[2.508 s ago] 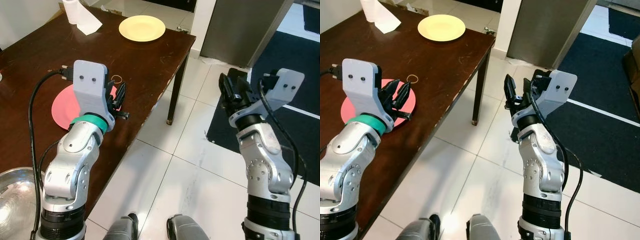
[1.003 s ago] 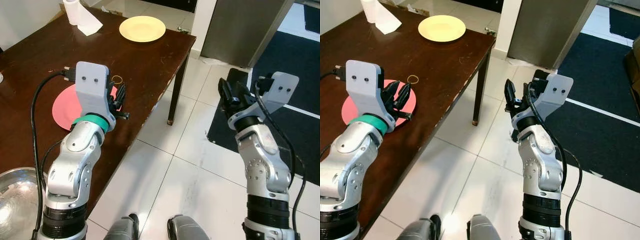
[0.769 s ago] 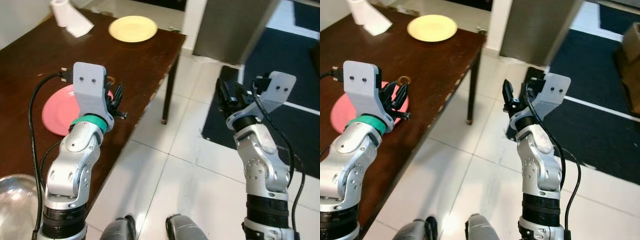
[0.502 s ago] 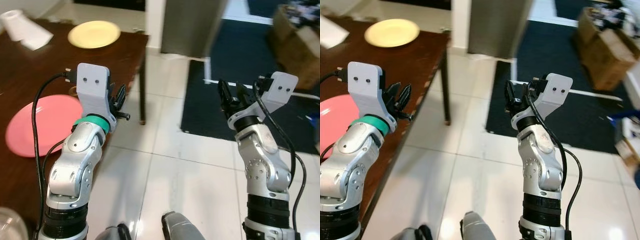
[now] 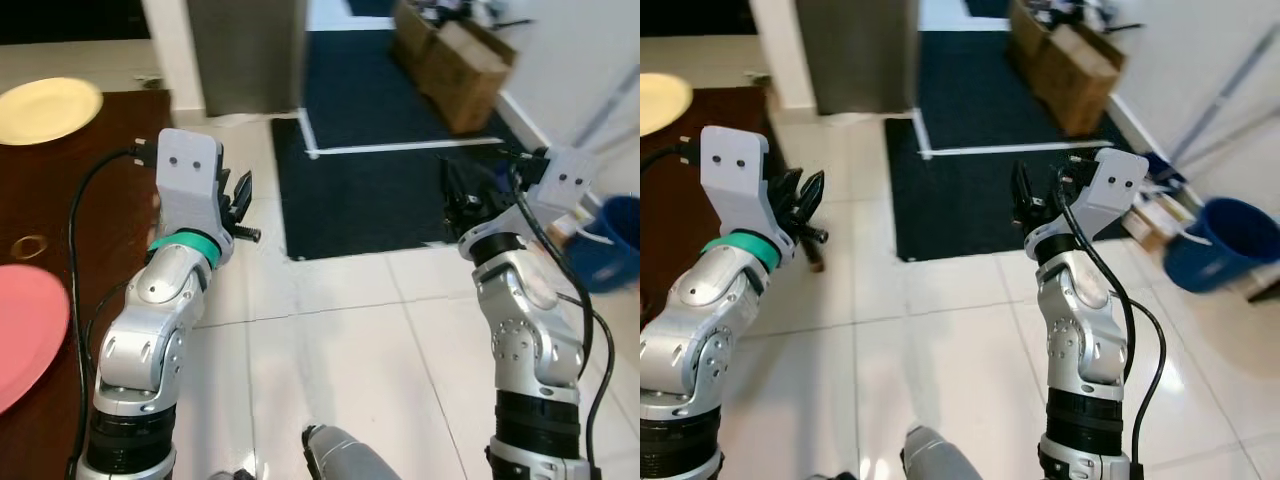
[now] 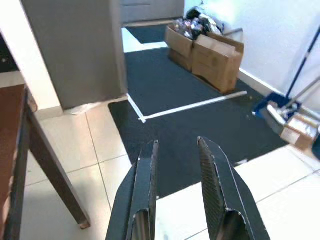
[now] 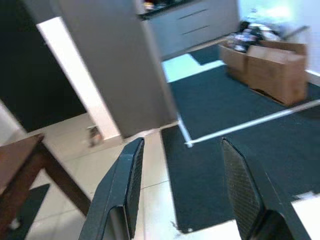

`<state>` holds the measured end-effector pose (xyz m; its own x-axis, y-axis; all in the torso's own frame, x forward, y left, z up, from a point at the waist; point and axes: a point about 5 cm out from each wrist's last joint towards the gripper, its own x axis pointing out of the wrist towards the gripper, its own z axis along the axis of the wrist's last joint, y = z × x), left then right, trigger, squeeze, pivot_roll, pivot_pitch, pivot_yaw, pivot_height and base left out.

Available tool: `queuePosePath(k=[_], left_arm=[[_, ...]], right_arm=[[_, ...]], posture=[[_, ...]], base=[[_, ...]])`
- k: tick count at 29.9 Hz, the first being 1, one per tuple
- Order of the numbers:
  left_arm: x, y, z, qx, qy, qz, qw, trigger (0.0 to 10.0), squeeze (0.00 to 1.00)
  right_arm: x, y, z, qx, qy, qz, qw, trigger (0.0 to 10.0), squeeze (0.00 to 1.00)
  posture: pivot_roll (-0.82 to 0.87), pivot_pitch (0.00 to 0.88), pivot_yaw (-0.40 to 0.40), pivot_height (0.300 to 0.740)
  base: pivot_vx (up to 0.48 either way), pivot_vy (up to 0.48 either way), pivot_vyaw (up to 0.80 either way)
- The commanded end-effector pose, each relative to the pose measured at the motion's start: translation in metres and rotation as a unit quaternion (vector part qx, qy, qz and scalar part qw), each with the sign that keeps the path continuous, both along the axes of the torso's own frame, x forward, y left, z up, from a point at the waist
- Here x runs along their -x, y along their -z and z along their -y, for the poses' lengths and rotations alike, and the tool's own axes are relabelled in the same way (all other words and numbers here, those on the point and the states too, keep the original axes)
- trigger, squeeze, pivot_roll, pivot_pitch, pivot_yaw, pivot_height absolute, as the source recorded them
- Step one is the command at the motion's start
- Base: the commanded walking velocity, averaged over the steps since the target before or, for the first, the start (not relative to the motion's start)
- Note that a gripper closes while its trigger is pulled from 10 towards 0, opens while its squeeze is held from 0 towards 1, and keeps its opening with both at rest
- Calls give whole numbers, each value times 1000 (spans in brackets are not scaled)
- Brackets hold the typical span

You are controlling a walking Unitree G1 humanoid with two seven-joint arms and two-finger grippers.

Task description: Setting the table

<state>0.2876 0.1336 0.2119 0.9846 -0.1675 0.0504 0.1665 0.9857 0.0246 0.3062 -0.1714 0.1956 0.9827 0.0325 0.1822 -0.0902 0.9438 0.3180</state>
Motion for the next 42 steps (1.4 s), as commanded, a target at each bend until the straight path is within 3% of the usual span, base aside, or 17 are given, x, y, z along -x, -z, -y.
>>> queuePosePath(k=[1, 42], left_arm=[[-1, 2, 1, -1, 1, -2, 1000, 10000, 0], [-4, 1, 4, -2, 9, 3, 1000, 10000, 0]], right_arm=[[0, 2, -1, -1, -1, -7, 1000, 10000, 0], [-3, 0, -2, 3, -8, 1, 1000, 10000, 0]], posture=[[-137, 0, 46, 740], [-136, 0, 45, 740]], base=[[0, 0, -800], [0, 0, -800]])
